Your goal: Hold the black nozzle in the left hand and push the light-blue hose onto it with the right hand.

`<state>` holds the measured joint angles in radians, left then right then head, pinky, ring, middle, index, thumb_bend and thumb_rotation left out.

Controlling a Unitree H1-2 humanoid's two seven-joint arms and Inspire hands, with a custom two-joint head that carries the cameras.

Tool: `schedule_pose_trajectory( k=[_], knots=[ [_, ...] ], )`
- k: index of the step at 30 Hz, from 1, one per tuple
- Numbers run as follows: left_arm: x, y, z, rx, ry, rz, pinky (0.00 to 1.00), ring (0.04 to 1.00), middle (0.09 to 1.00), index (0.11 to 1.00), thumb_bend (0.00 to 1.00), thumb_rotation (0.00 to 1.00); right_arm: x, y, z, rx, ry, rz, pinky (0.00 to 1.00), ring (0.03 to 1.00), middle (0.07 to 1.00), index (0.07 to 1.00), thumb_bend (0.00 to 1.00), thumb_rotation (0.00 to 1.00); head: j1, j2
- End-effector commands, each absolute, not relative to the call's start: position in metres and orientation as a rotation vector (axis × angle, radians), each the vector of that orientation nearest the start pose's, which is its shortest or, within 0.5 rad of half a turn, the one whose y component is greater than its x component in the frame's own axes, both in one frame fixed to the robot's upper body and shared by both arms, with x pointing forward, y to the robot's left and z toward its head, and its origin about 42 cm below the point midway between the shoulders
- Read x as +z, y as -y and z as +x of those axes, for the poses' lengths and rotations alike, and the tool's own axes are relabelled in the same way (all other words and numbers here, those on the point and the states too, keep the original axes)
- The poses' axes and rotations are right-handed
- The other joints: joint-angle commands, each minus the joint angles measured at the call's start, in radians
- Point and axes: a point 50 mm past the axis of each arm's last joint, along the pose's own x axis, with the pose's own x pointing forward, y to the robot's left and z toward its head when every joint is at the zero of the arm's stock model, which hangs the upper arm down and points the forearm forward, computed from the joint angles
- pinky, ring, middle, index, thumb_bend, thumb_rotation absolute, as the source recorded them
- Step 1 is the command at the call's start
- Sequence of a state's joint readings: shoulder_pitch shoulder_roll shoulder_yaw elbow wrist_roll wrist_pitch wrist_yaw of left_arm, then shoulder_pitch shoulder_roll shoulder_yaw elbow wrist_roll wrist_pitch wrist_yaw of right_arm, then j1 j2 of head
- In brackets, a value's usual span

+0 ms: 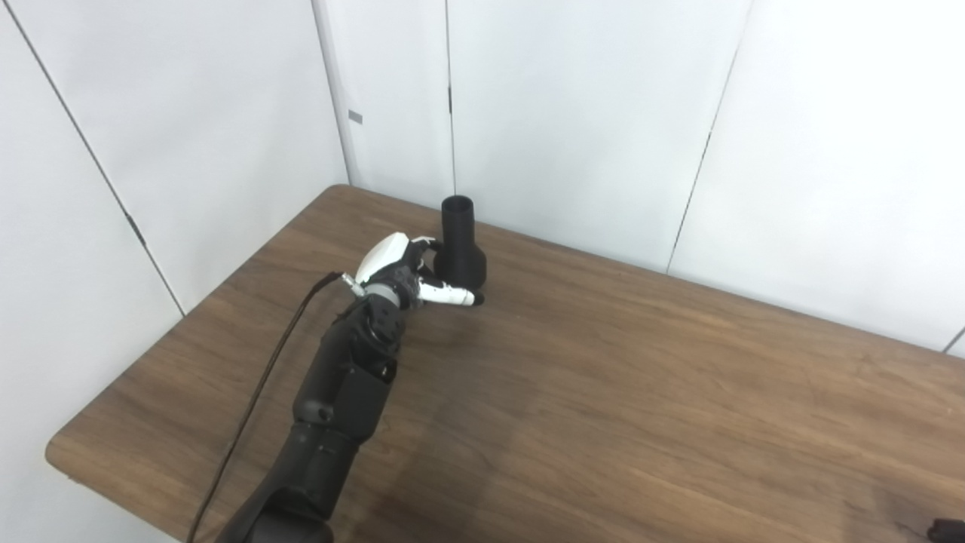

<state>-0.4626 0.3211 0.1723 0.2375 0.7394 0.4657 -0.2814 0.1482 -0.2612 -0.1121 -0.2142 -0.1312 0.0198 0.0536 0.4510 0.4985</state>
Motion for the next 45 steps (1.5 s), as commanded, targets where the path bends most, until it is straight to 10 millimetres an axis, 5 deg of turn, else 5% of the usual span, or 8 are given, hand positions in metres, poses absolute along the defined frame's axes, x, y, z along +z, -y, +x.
schedule_pose_trajectory(
  k=[1,9,13,22,29,34,41,45],
  knots=[
    [0.195,-0.355,0.423,0.170,-0.374,0.858,0.51,0.695,0.727,0.851,1.00,0.29,0.128,0.326,0.228,-0.058,0.000,-0.439,0.48,0.612,0.656,0.629,0.32,0.36,0.000,0.000],
    [0.195,-0.370,0.416,0.184,-0.396,0.871,0.90,0.925,0.887,0.854,1.00,0.30,0.125,0.328,0.232,-0.050,0.003,-0.449,0.48,0.608,0.649,0.626,0.31,0.30,0.006,-0.007],
    [0.192,-0.375,0.414,0.181,-0.409,0.858,0.80,0.894,0.863,0.863,1.00,0.31,0.123,0.328,0.234,-0.049,-0.002,-0.441,0.49,0.606,0.645,0.625,0.30,0.25,0.008,-0.012],
    [0.184,-0.369,0.408,0.147,-0.406,0.853,0.99,0.912,0.865,0.849,1.00,0.31,0.122,0.329,0.234,-0.036,-0.002,-0.457,0.51,0.616,0.650,0.635,0.28,0.18,0.011,-0.027],
    [0.179,-0.374,0.405,0.147,-0.401,0.874,0.96,0.848,0.810,0.837,1.00,0.28,0.120,0.327,0.235,-0.034,-0.008,-0.453,0.52,0.616,0.651,0.641,0.28,0.10,0.015,-0.037],
    [0.185,-0.383,0.404,0.158,-0.395,0.929,1.00,0.936,0.878,0.833,1.00,0.28,0.120,0.324,0.238,-0.035,-0.011,-0.445,0.52,0.617,0.652,0.640,0.28,0.07,0.017,-0.052],
    [0.186,-0.395,0.403,0.204,-0.394,1.038,0.78,0.927,0.958,0.834,1.00,0.33,0.116,0.326,0.240,-0.034,-0.019,-0.442,0.53,0.620,0.654,0.642,0.28,0.05,0.023,-0.078],
    [0.187,-0.397,0.403,0.222,-0.388,1.049,0.76,0.955,0.997,0.843,1.00,0.33,0.118,0.325,0.240,-0.034,-0.008,-0.442,0.52,0.613,0.649,0.632,0.27,0.06,0.024,-0.079]
  ],
)
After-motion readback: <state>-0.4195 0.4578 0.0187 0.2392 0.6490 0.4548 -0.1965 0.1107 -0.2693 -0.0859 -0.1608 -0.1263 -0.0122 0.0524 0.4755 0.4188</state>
